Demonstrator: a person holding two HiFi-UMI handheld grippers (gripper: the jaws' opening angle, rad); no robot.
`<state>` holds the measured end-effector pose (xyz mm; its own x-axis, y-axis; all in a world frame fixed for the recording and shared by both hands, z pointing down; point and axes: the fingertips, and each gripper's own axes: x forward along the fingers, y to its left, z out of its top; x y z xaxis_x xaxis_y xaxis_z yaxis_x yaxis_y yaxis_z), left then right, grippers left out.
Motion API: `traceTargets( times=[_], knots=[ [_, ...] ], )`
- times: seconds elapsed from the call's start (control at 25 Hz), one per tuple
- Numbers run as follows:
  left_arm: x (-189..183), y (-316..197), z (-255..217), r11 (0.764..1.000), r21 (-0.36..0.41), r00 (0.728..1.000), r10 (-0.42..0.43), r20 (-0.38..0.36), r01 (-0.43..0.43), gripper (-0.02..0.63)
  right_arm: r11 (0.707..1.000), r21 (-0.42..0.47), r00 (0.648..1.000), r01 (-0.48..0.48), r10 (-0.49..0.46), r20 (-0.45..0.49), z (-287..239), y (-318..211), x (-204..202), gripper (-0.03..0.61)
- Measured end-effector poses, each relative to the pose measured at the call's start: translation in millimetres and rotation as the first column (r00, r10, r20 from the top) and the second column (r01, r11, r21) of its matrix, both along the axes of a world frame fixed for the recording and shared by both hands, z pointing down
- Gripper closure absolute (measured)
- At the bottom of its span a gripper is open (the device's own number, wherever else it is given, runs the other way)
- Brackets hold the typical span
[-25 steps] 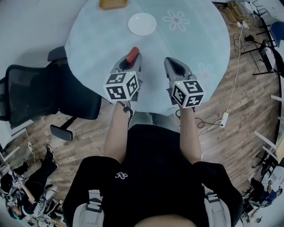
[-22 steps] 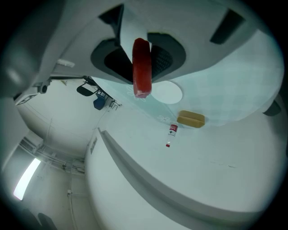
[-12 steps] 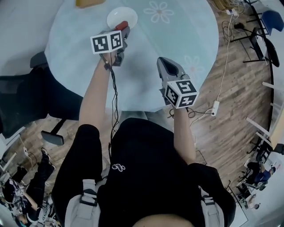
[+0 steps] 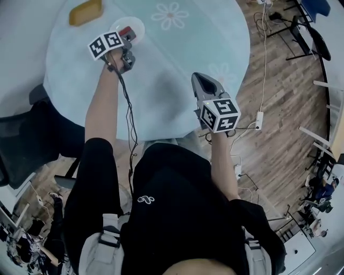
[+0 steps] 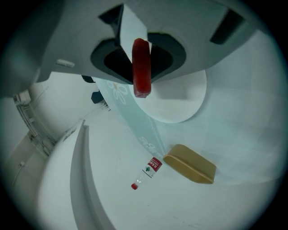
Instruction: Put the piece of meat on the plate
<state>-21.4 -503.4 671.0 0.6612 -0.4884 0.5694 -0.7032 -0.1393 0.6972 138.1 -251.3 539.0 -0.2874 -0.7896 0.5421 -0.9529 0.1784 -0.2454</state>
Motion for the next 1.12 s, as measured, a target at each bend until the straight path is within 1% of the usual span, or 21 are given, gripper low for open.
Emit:
traceTargets(
  times=[0.12,0.2,0.24,0.32,0.4,0.52,0.64,0.72,0.8,0.84,0.88,0.92,0.96,1.04,1.08,1.12],
  knots=[
    [-1,-7,4,0.997,-0.063,0.998,-0.039,-0.047,0.036,0.520,1.000,-0.002,1.000,0.002,-0.002,-0.005,0,1,1,0.571],
    [1,-7,5,0.994,-0.106,0.998,-0.023,-0.050,0.017,0.514,1.000,-0.005,1.000,0.003,-0.003,-0.005,0,2,2,0.571],
    [1,-5,5,0.994,-0.113,0.999,-0.006,-0.039,0.002,0.496,1.000,-0.006,1.000,0.007,-0.007,-0.007,1,2,1,0.571],
    [-2,-2,4,0.994,-0.106,1.000,0.018,-0.009,-0.019,0.472,1.000,-0.004,1.000,0.021,-0.021,-0.010,1,2,-1,0.571],
    [-6,0,2,0.995,-0.099,1.000,0.018,0.006,-0.017,0.416,0.999,0.001,0.999,0.036,-0.036,-0.011,1,0,-4,0.571],
    [-12,4,-3,0.996,-0.090,1.000,0.002,0.019,-0.001,0.375,0.998,0.003,0.998,0.056,-0.056,-0.015,0,-1,-7,0.571],
    [-17,11,-6,0.997,-0.075,0.998,0.025,0.053,-0.021,0.309,0.997,0.006,0.996,0.082,-0.081,-0.021,-1,-2,-13,0.572],
    [-18,17,-10,0.996,-0.059,0.993,0.066,0.097,-0.061,0.264,0.995,0.008,0.995,0.101,-0.100,-0.025,-3,-3,-18,0.571],
    [-20,21,-16,0.993,-0.017,0.976,0.115,0.184,-0.114,0.242,0.993,0.011,0.992,0.121,-0.121,-0.028,-6,-5,-24,0.571],
    [-22,24,-19,0.989,0.008,0.960,0.142,0.242,-0.149,0.241,0.991,0.013,0.991,0.130,-0.130,-0.028,-7,-5,-27,0.571],
    [-25,28,-21,0.981,0.030,0.934,0.173,0.311,-0.192,0.239,0.990,0.014,0.990,0.137,-0.137,-0.028,-8,-5,-30,0.571],
    [-30,34,-22,0.968,0.046,0.897,0.208,0.391,-0.245,0.238,0.989,0.015,0.989,0.144,-0.143,-0.028,-9,-5,-33,0.571],
    [-35,39,-23,0.951,0.057,0.845,0.241,0.478,-0.304,0.236,0.989,0.016,0.988,0.150,-0.150,-0.026,-9,-4,-37,0.571],
    [-46,50,-26,0.912,0.059,0.723,0.282,0.631,-0.407,0.236,0.986,0.021,0.986,0.163,-0.163,-0.023,-11,-2,-44,0.571],
    [-50,55,-29,0.899,0.062,0.677,0.280,0.680,-0.434,0.236,0.985,0.025,0.985,0.170,-0.169,-0.022,-12,-2,-47,0.571],
    [-52,58,-37,0.890,0.086,0.655,0.261,0.709,-0.447,0.241,0.984,0.031,0.984,0.176,-0.175,-0.021,-14,-1,-49,0.571]
  ],
)
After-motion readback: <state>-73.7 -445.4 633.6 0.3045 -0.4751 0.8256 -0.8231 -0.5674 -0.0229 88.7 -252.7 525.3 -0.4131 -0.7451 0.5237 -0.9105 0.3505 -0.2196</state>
